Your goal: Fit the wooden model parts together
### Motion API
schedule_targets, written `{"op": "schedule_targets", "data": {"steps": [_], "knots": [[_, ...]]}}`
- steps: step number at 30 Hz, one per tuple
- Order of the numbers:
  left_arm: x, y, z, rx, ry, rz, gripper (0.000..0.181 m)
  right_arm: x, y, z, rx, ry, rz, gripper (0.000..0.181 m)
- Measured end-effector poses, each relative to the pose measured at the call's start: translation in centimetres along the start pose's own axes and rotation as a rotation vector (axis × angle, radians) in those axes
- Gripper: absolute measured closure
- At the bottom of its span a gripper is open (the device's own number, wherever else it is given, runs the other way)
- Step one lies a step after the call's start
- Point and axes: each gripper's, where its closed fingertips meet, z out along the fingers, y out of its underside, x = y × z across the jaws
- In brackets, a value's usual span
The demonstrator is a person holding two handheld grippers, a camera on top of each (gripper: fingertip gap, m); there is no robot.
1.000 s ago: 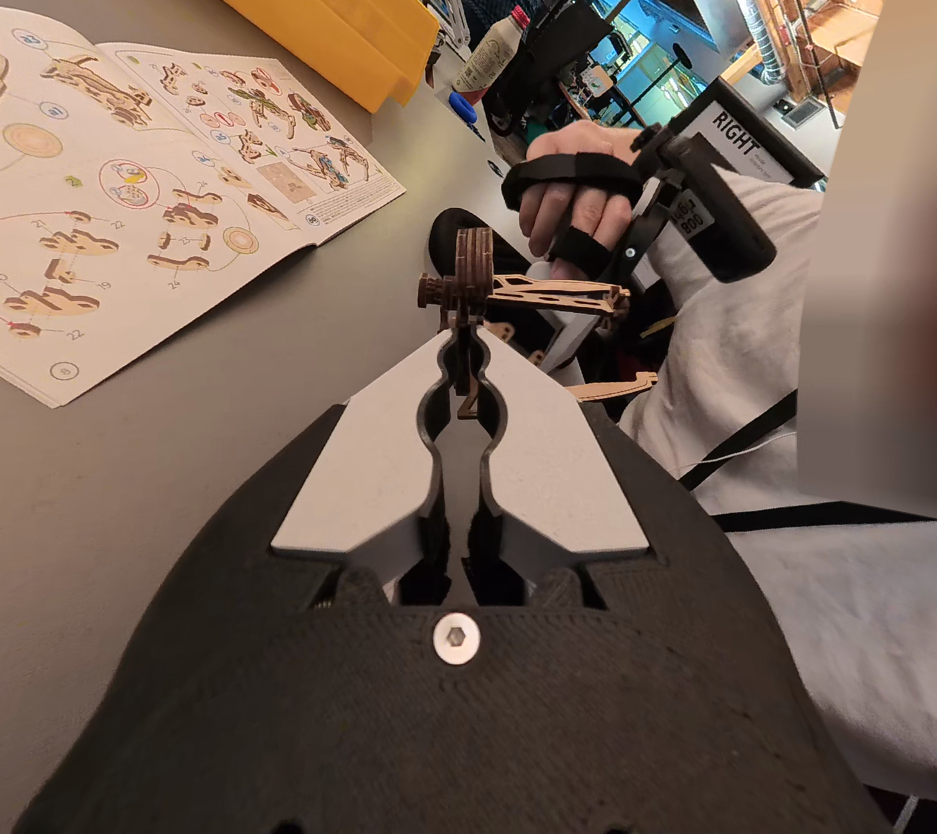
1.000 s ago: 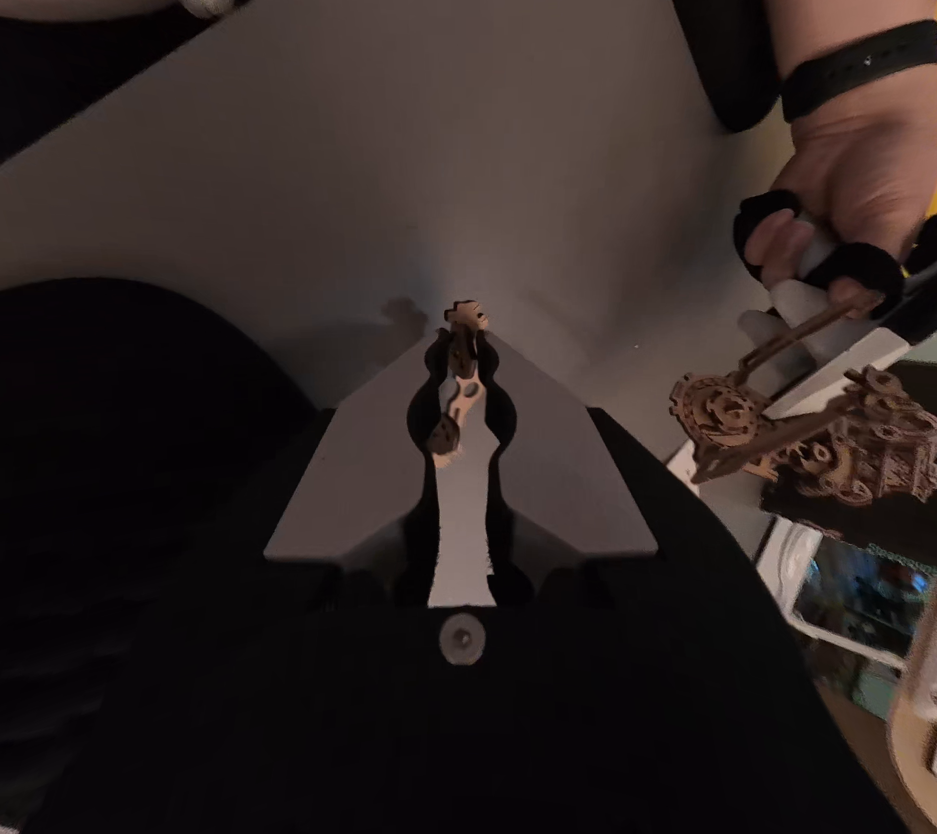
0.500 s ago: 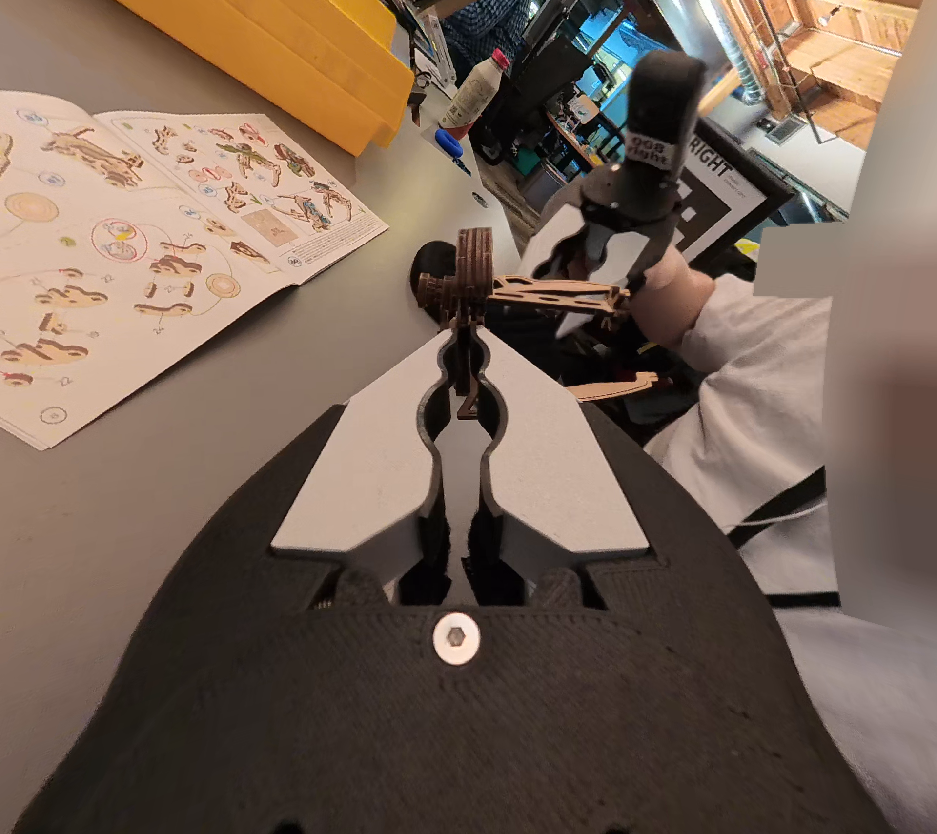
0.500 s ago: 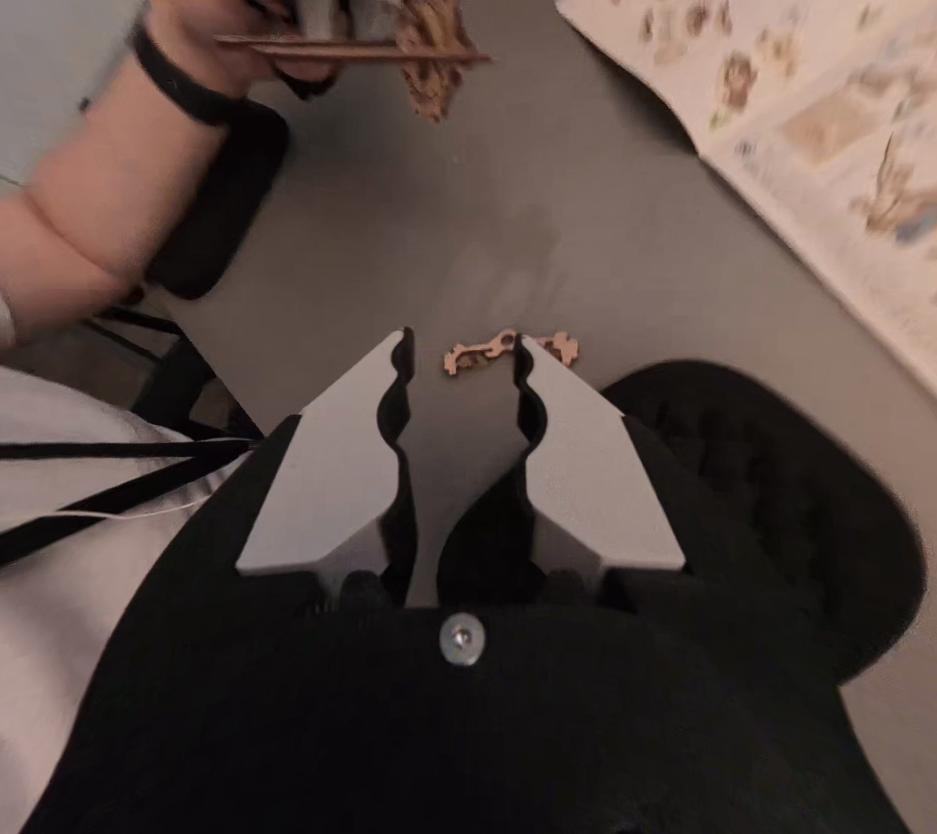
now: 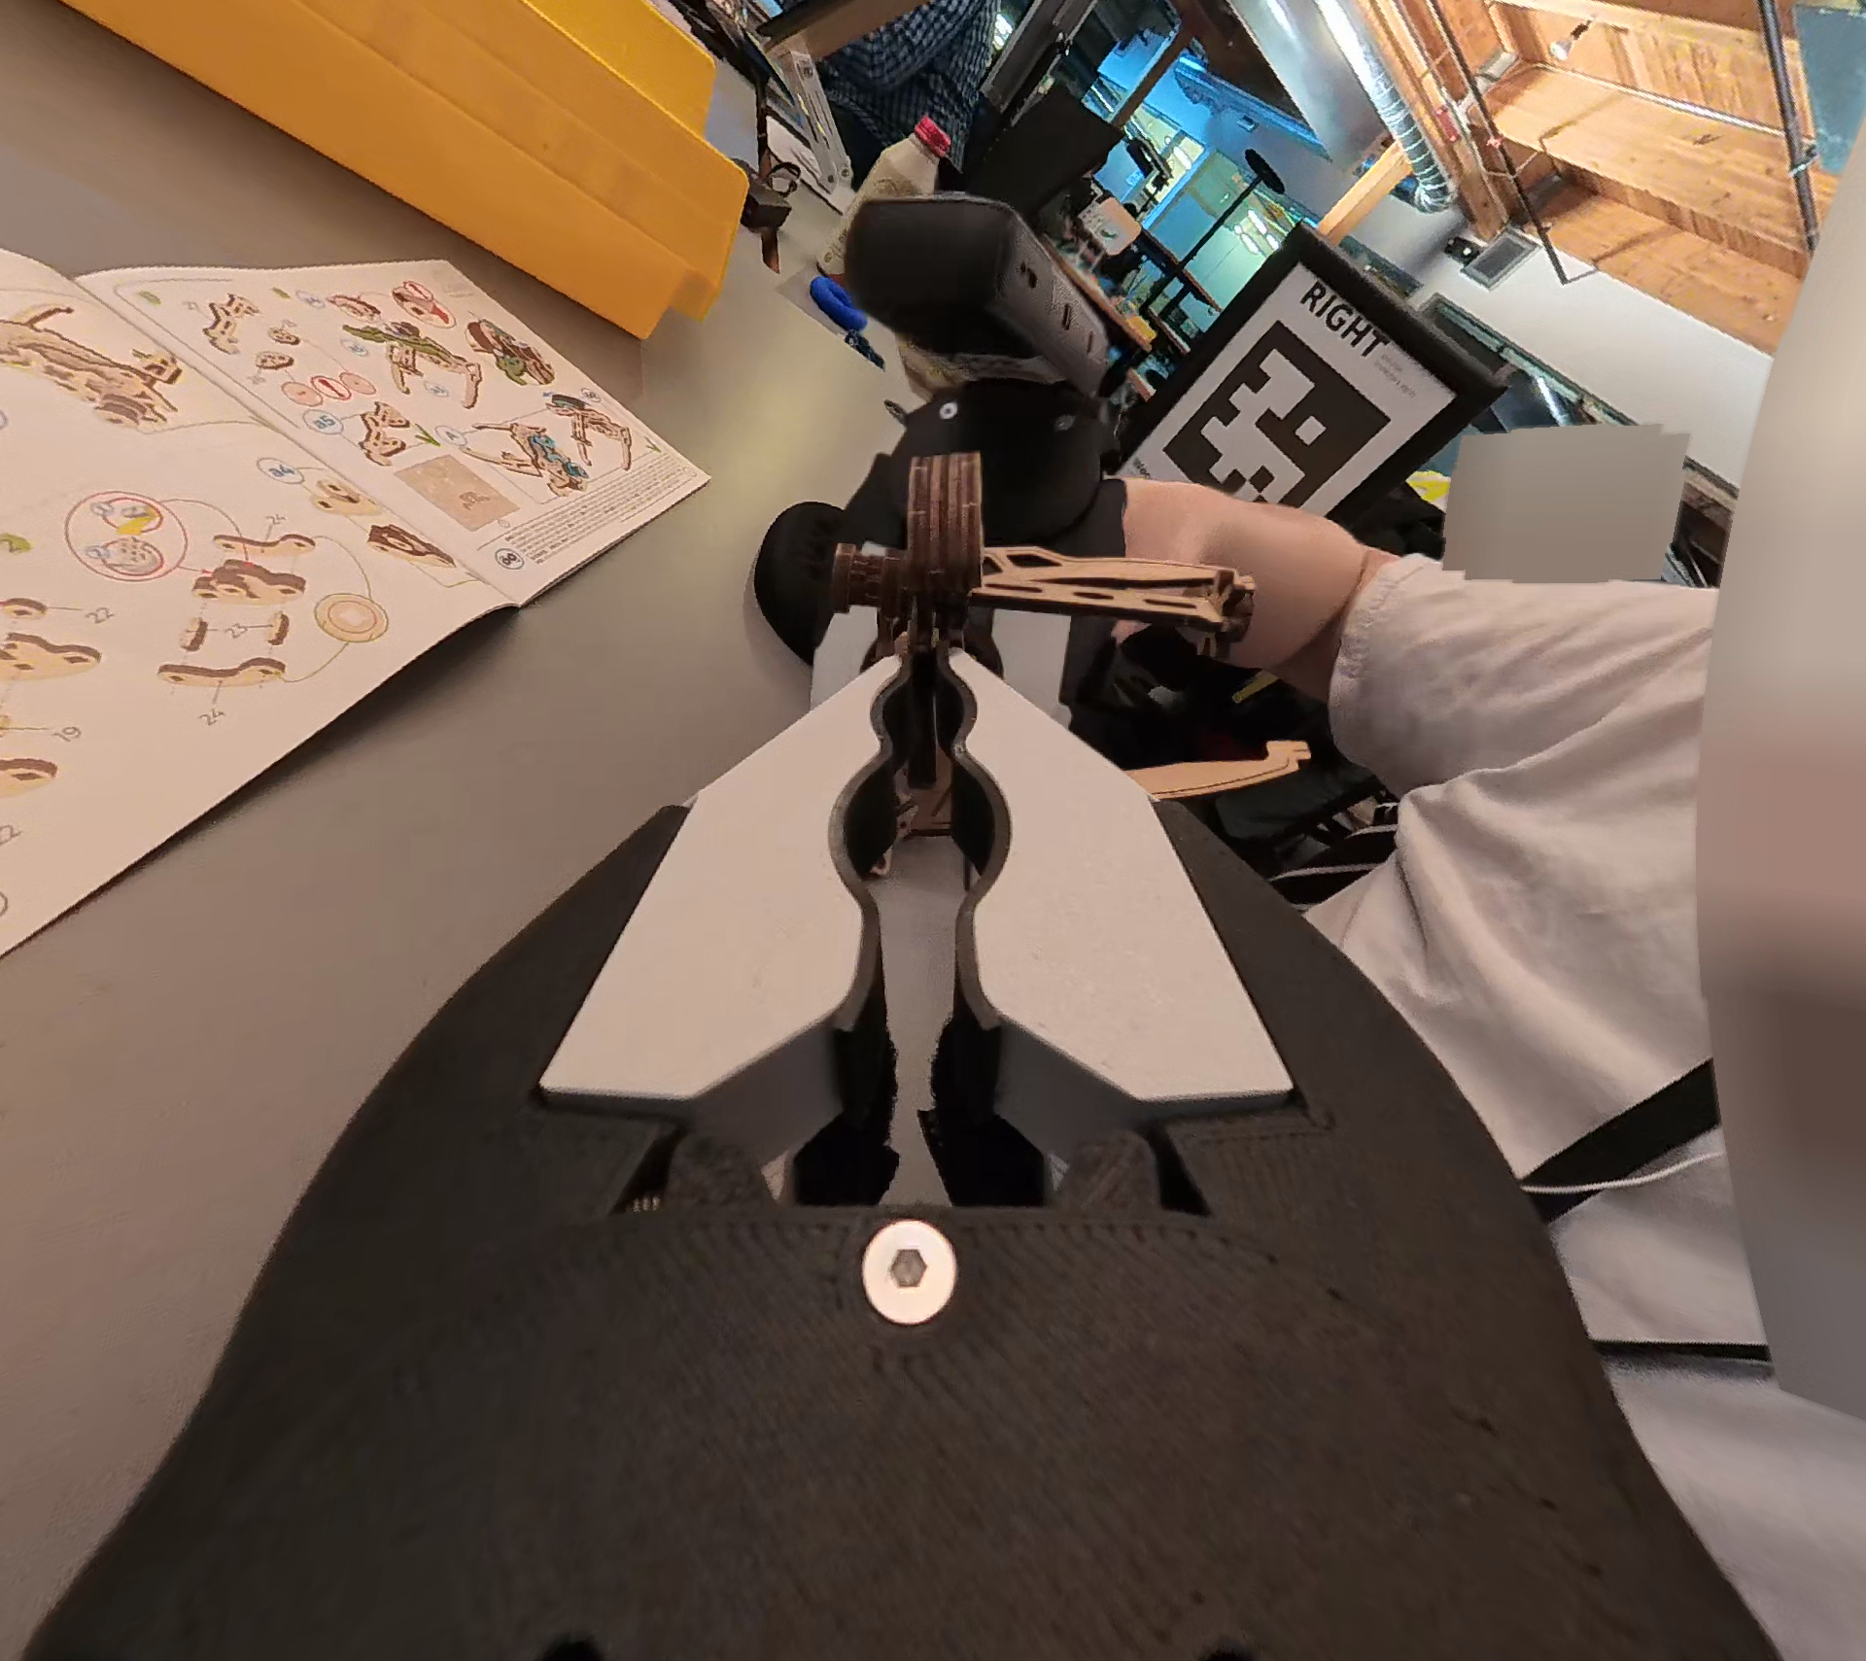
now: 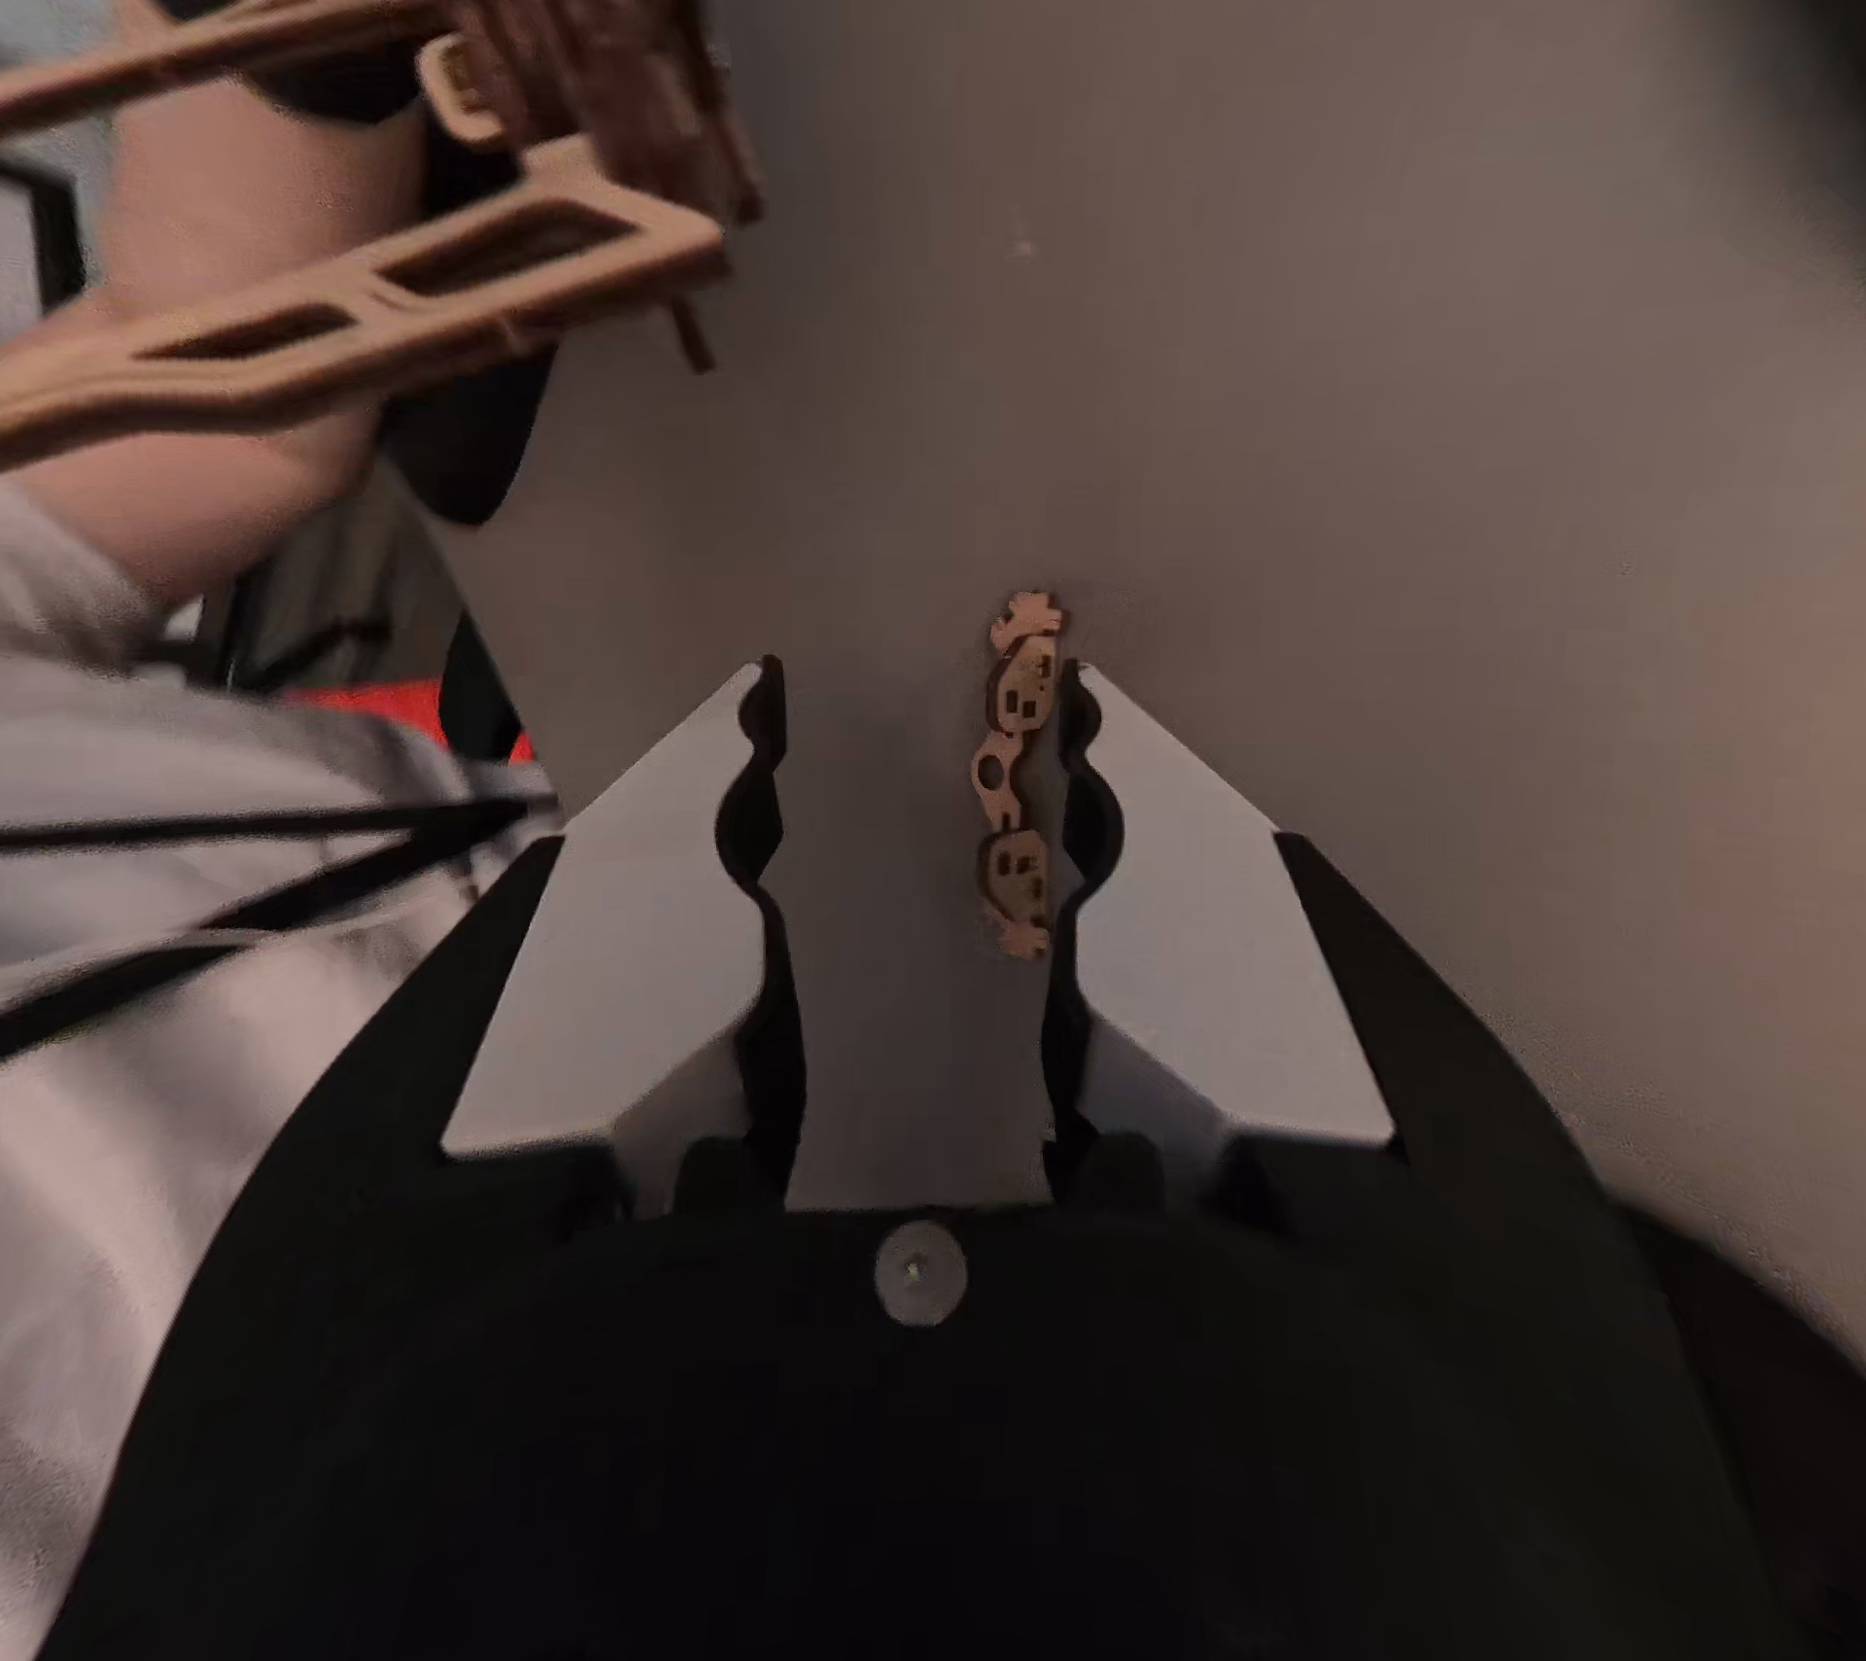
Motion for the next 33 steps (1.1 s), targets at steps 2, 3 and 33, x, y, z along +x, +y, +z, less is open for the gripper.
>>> {"op": "schedule_targets", "data": {"steps": [2, 3, 33], "knots": [[-0.1, -0.1, -0.2, 0.006, -0.003, 0.002, 0.181, -0.1, 0.6, 0.5, -0.08, -0.013, -0.098, 0.131], [-0.1, -0.2, -0.3, 0.011, -0.004, 0.0, 0.181, 0.2, 0.8, 0.3, -0.093, 0.017, -0.146, 0.134], [-0.4, 0.2, -0.1, -0.019, -0.013, 0.012, 0.181, 1.1, 2.6, -1.6, 0.149, 0.167, -0.449, 0.18]]}}
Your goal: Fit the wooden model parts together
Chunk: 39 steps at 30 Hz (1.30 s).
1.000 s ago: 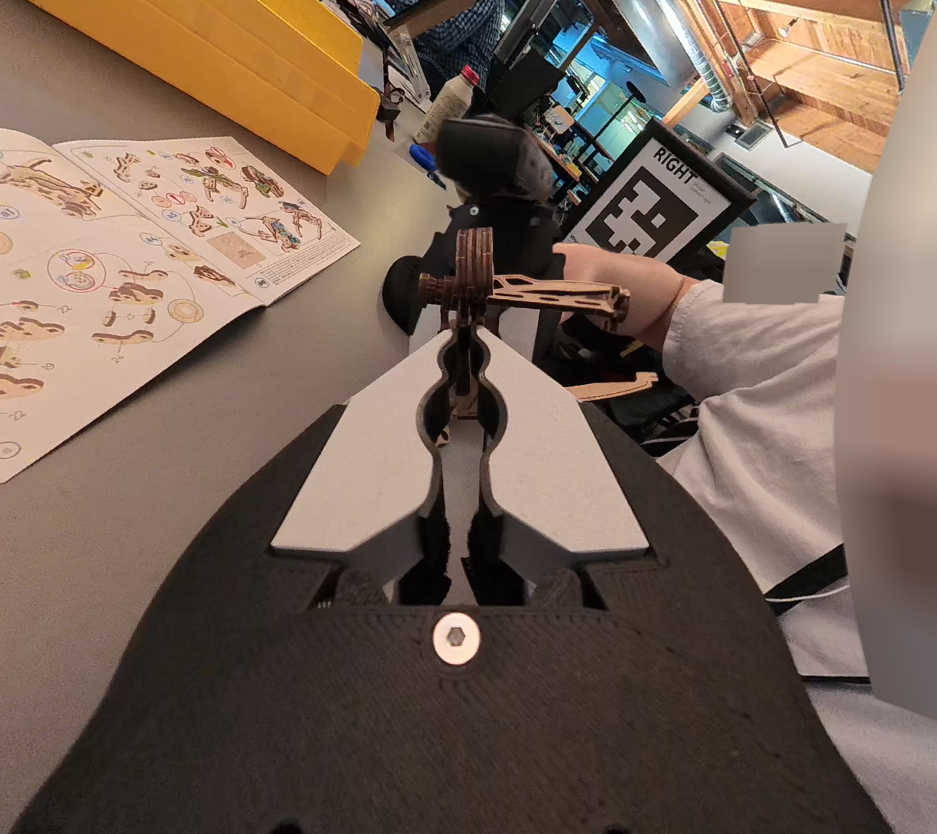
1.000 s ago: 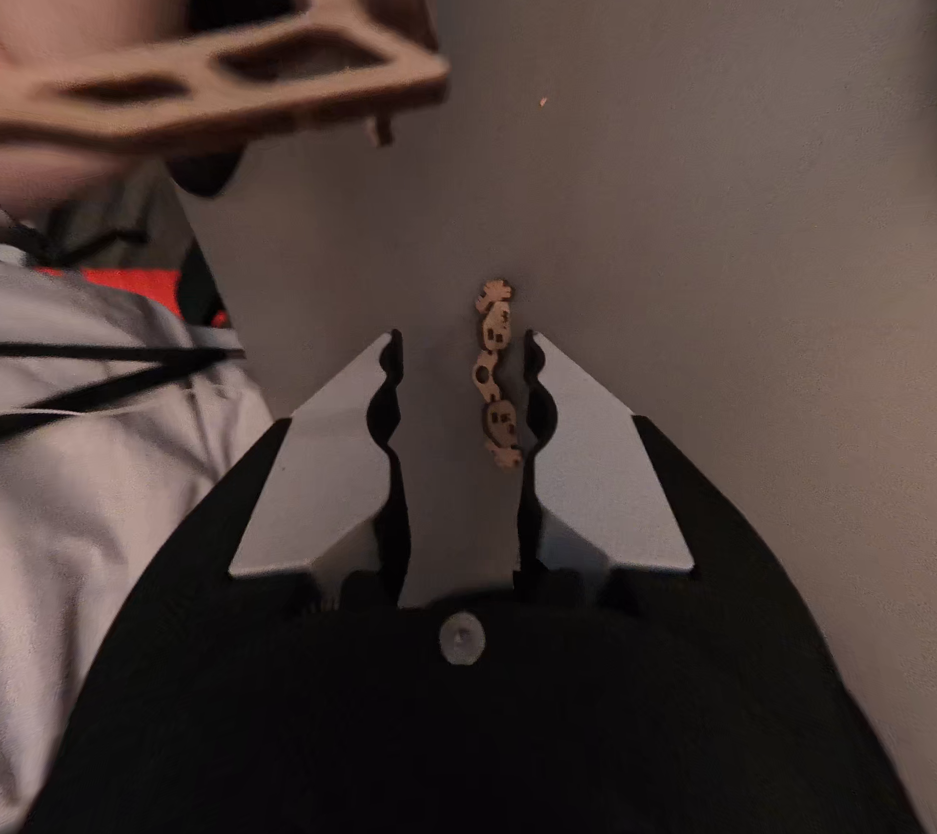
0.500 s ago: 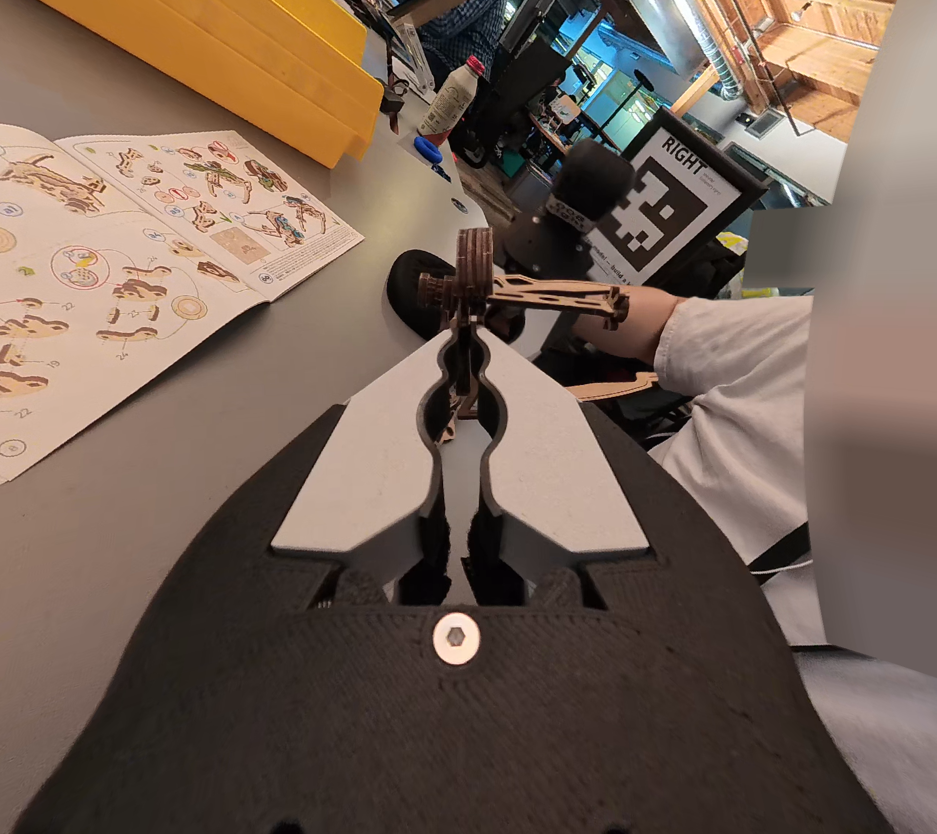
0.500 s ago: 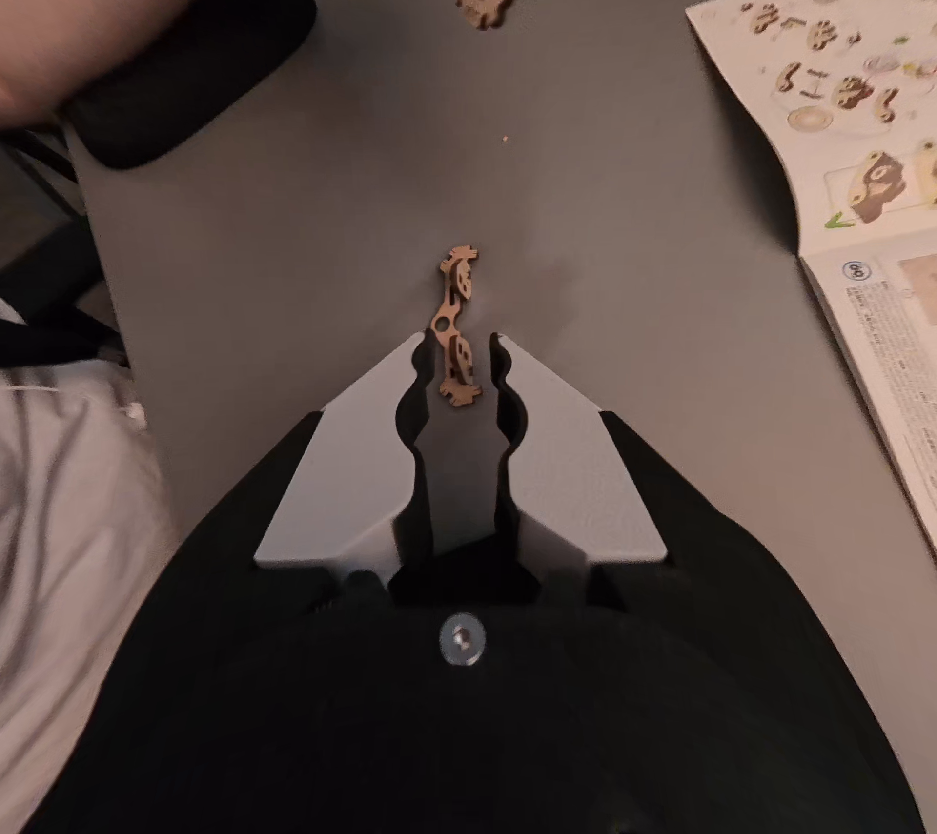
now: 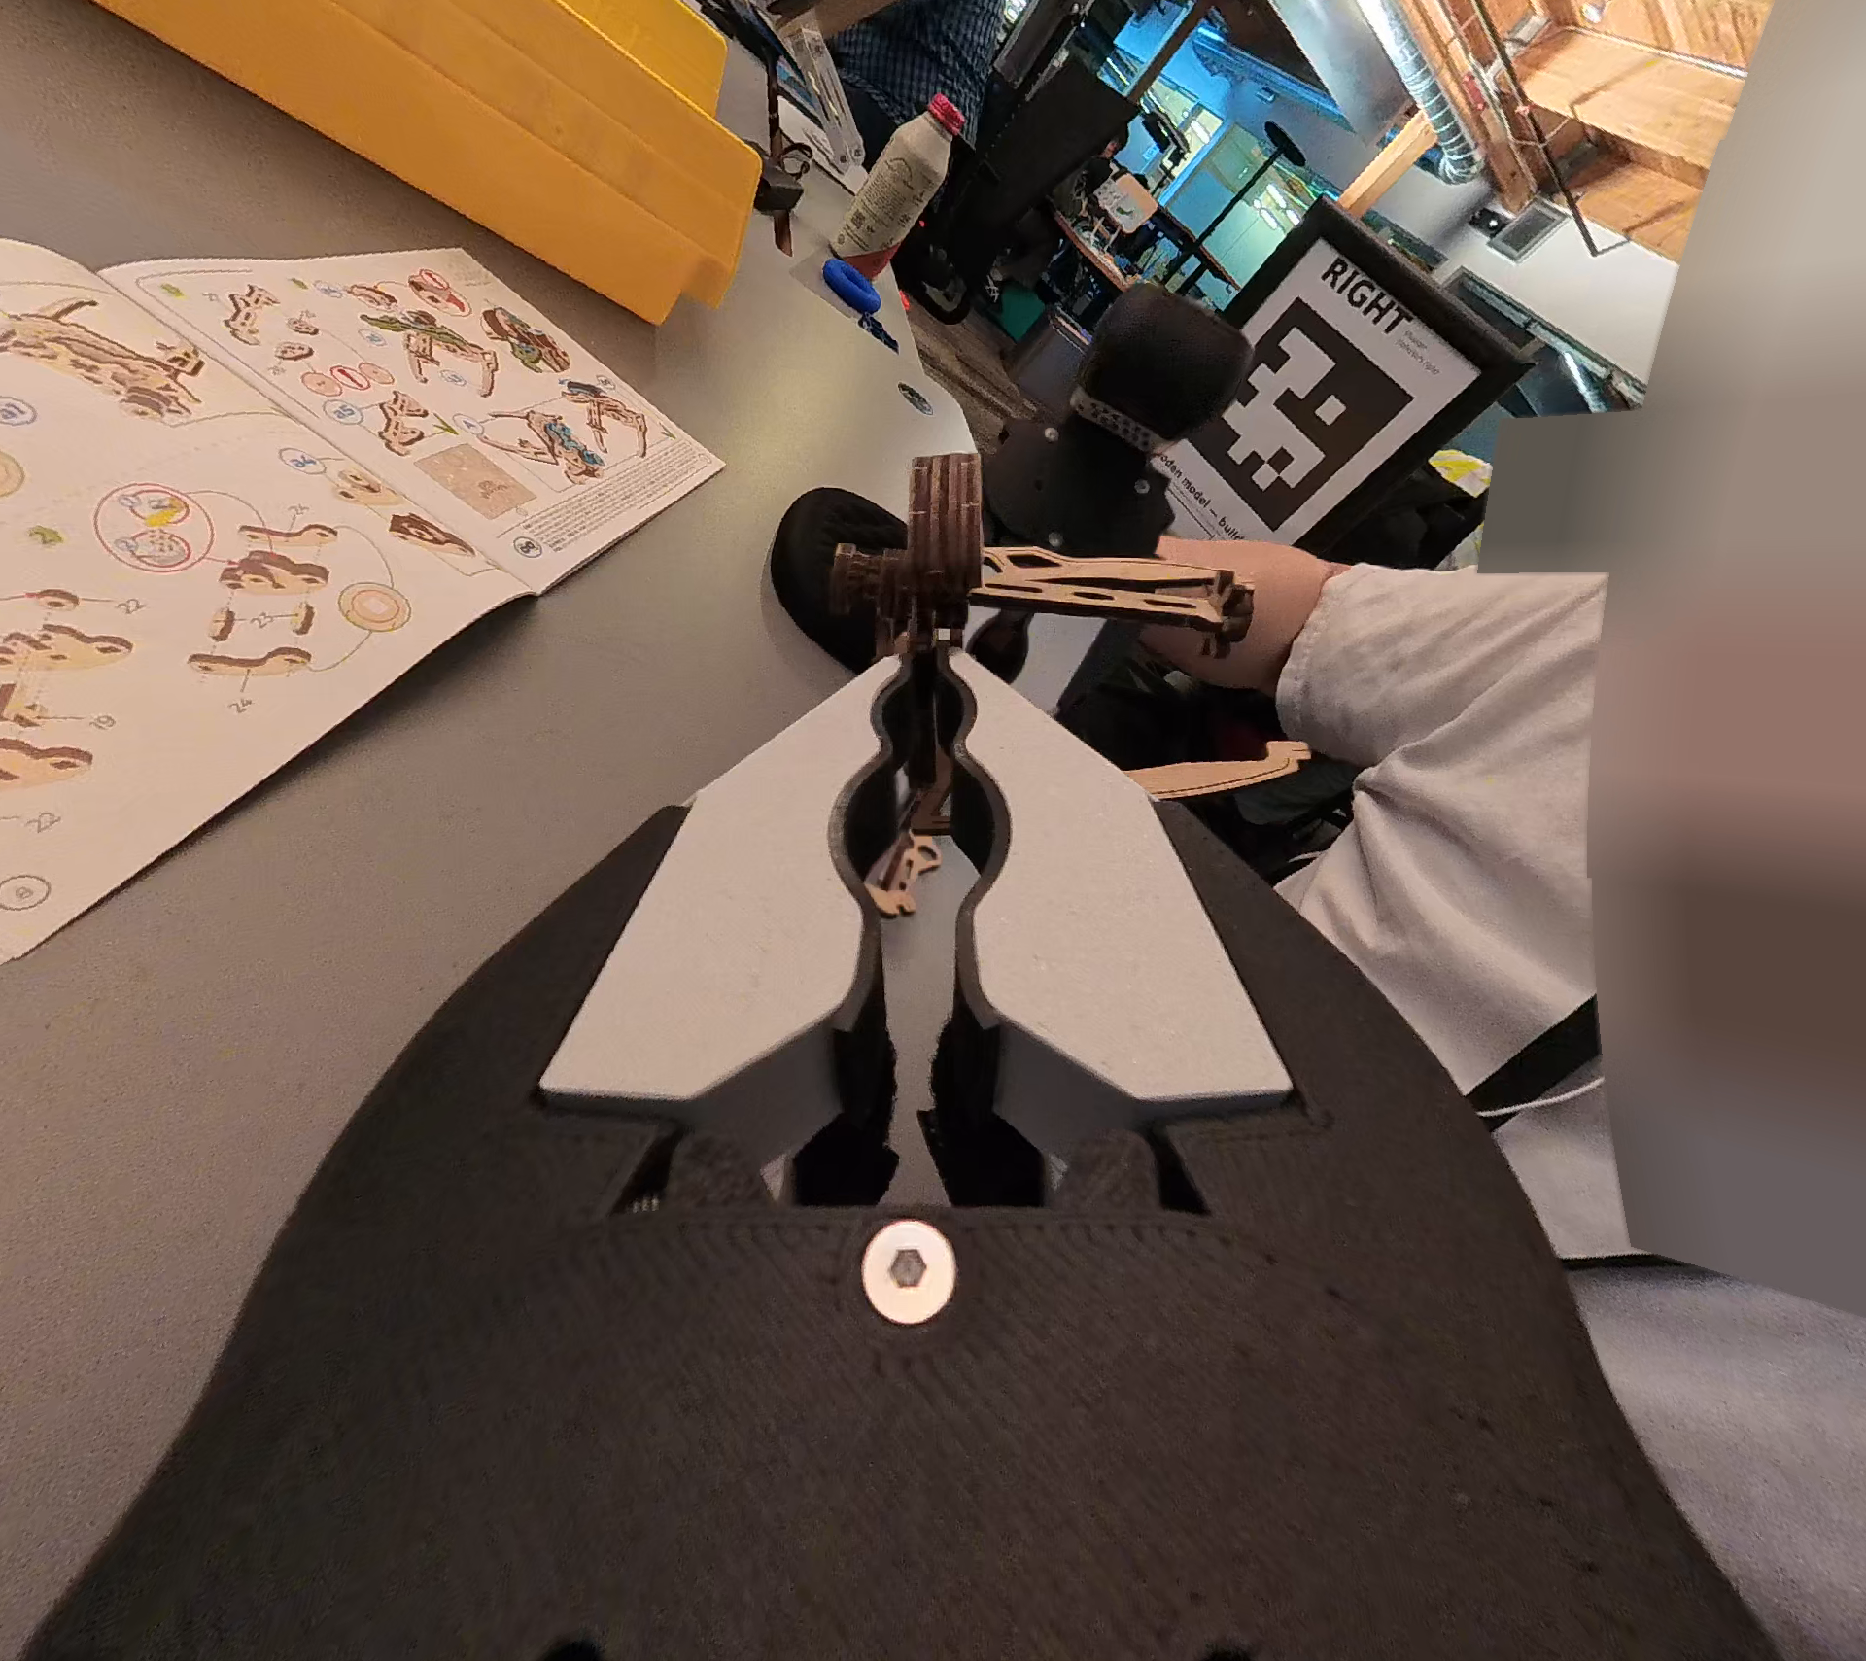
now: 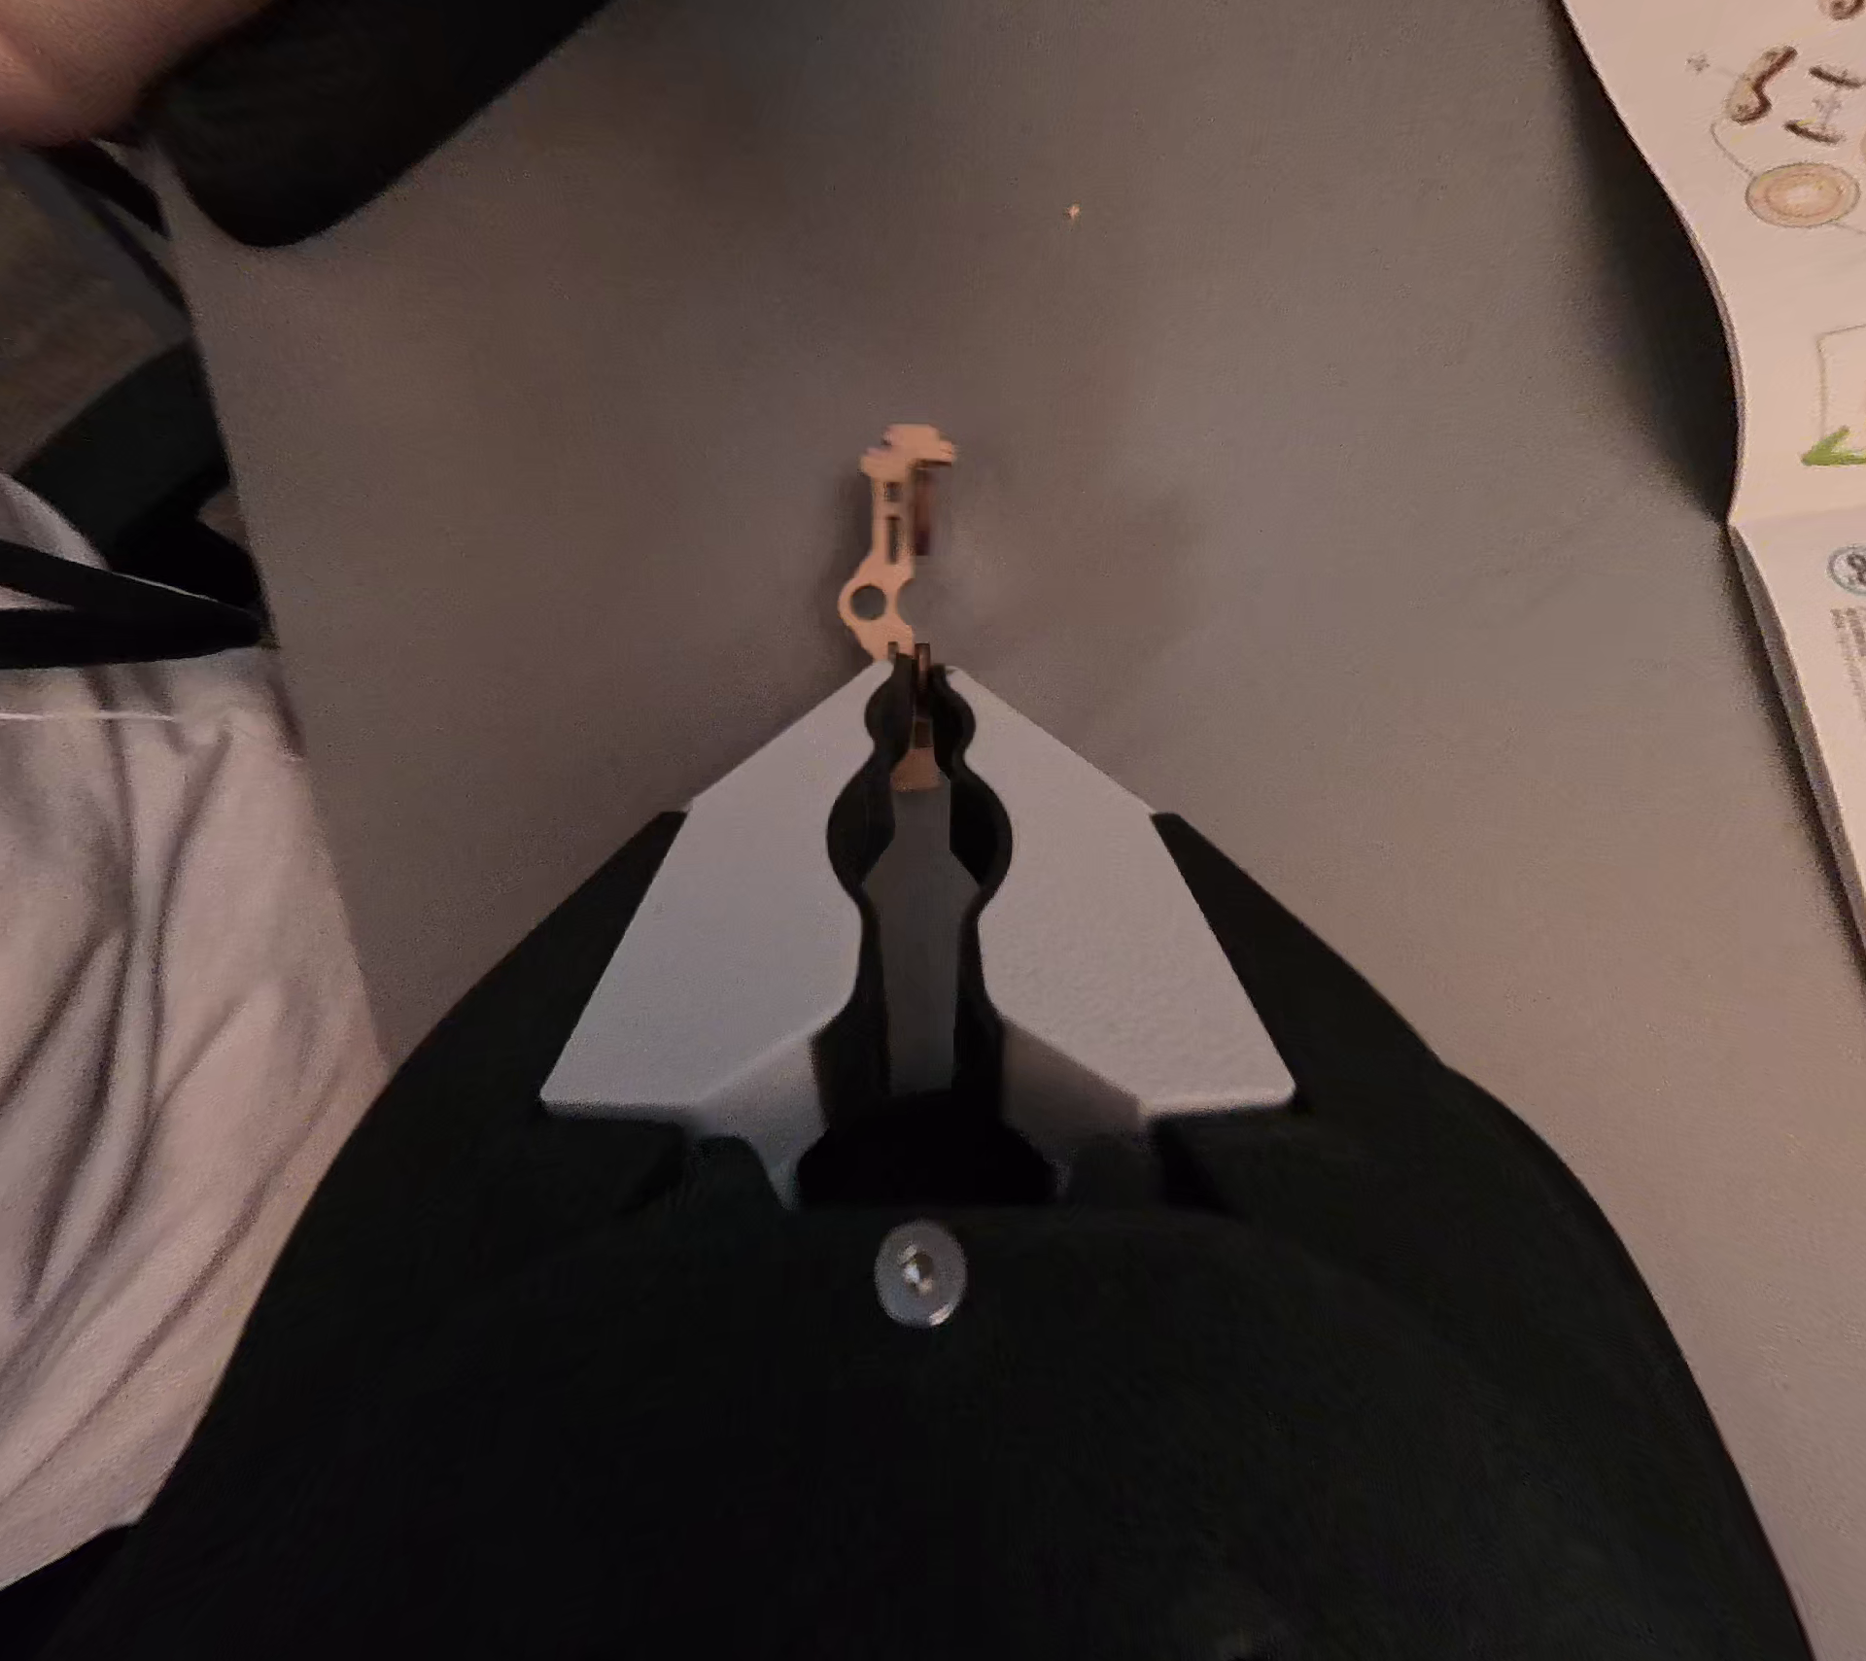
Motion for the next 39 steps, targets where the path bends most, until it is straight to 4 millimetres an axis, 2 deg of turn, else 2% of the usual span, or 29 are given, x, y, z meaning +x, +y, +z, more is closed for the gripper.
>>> {"op": "schedule_targets", "data": {"steps": [2, 5, 8, 9, 12, 15, 17, 19, 21, 23, 25, 26, 28, 29, 31, 32, 34, 36, 39], "knots": [[0.1, 0.1, 0.1, -0.005, 0.001, 0.001, 0.181, -0.5, -0.4, 0.0, -0.015, -0.108, 0.098, 0.18], [0.3, 0.4, 0.4, -0.016, 0.007, 0.004, 0.181, -0.7, 0.8, 0.4, -0.157, -0.322, 0.335, 0.18], [0.5, 0.3, 0.4, -0.012, 0.013, 0.01, 0.181, -0.1, 0.0, 0.4, -0.161, -0.436, 0.407, 0.177], [0.6, 0.2, 0.4, -0.008, 0.018, 0.009, 0.181, 0.7, 0.0, 0.5, -0.177, -0.41, 0.388, 0.17], [0.6, 0.1, 0.3, -0.004, 0.022, 0.006, 0.181, 2.0, -0.3, 0.6, -0.204, -0.36, 0.291, 0.169], [0.5, 0.1, 0.3, -0.004, 0.021, 0.005, 0.181, 3.9, -0.5, 1.0, -0.211, -0.27, 0.254, 0.181], [0.5, 0.1, 0.2, -0.001, 0.018, 0.005, 0.181, 4.0, -0.6, 0.9, -0.214, -0.28, 0.232, 0.18], [0.4, -0.1, 0.0, 0.006, 0.015, 0.006, 0.181, 4.4, -1.3, 0.6, -0.161, -0.253, 0.21, 0.168], [0.4, -0.4, -0.3, 0.02, 0.011, 0.008, 0.181, 4.7, -2.5, -0.2, -0.054, -0.223, 0.155, 0.166], [0.4, -0.7, -0.5, 0.033, 0.015, 0.007, 0.181, 4.4, -4.1, -1.6, 0.105, -0.188, 0.03, 0.163], [0.3, -0.8, -0.7, 0.037, 0.007, 0.007, 0.181, 3.0, -5.0, -3.1, 0.242, -0.194, -0.082, 0.149], [0.2, -0.7, -0.7, 0.035, 0.005, 0.006, 0.181, 2.6, -5.0, -3.5, 0.281, -0.189, -0.089, 0.143], [0.0, -0.7, -0.8, 0.035, 0.002, 0.003, 0.181, 1.9, -4.2, -3.7, 0.292, -0.206, -0.069, 0.144], [0.0, -0.6, -0.8, 0.034, 0.003, 0.002, 0.181, 1.8, -3.8, -3.8, 0.3, -0.201, -0.069, 0.146], [-0.2, -0.5, -0.7, 0.031, -0.004, 0.004, 0.181, 1.5, -4.4, -4.7, 0.371, -0.155, -0.138, 0.176], [-0.2, -0.5, -0.7, 0.029, -0.006, 0.005, 0.181, 1.1, -5.2, -5.6, 0.444, -0.117, -0.213, 0.181], [-0.4, -0.3, -0.6, 0.023, -0.011, 0.014, 0.181, 0.2, -6.2, -6.7, 0.54, -0.066, -0.352, 0.181], [-0.4, -0.1, -0.5, 0.019, -0.013, 0.035, 0.181, -0.2, -5.8, -6.2, 0.506, -0.095, -0.372, 0.181], [-0.6, 0.2, -0.5, 0.013, -0.015, 0.075, 0.181, 1.1, -5.2, -5.2, 0.468, -0.068, -0.363, 0.181]]}}
